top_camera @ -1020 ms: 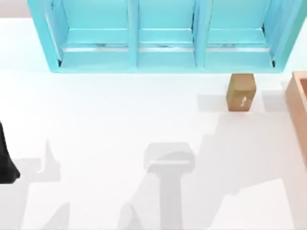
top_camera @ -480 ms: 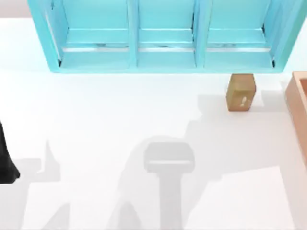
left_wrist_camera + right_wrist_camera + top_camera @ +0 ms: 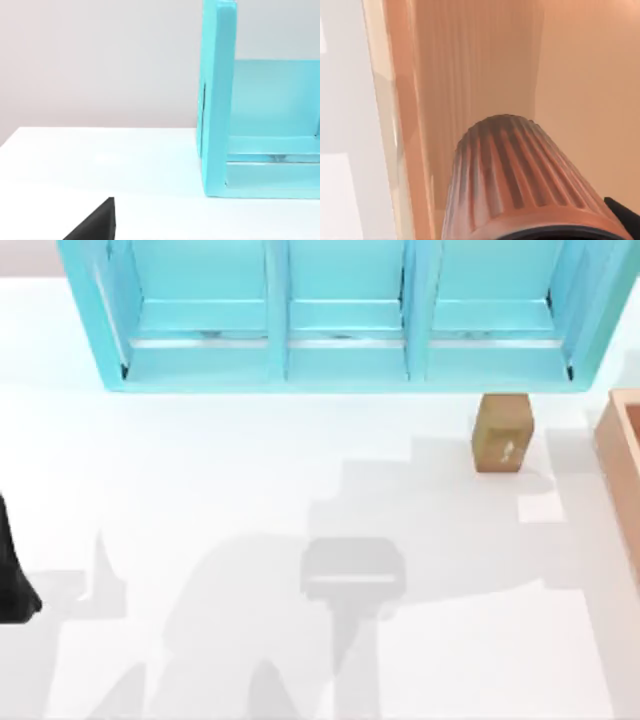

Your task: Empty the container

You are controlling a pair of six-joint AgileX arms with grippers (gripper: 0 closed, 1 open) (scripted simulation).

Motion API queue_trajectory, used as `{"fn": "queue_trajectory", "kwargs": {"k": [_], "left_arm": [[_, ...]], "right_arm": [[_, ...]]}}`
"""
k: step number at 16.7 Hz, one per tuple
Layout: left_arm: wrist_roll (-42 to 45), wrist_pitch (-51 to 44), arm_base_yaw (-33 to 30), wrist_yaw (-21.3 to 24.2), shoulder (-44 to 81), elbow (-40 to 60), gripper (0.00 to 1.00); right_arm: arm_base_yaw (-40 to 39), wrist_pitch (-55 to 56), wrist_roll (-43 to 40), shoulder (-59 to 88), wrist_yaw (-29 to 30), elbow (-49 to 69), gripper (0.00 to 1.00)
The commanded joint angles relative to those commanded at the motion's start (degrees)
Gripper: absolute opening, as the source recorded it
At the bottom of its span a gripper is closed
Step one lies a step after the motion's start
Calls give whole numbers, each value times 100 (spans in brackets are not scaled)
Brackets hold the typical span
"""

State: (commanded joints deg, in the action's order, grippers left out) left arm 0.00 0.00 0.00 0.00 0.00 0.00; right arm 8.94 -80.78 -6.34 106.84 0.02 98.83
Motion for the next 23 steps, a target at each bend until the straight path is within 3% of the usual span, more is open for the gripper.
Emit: {"fn": "queue_trajectory", "kwargs": {"k": [10,19,23], "left_arm": [[0,0,0,0,0,0,100],[0,0,0,0,0,0,100],[0,0,0,0,0,0,100]], "right_arm": [[-3366,1712,3306,-1604,320,-3503,0],[-3725,1930,3665,-1701,395,-3838,0],[-4431,2421,4059,-1673,442,-3983,0]]}}
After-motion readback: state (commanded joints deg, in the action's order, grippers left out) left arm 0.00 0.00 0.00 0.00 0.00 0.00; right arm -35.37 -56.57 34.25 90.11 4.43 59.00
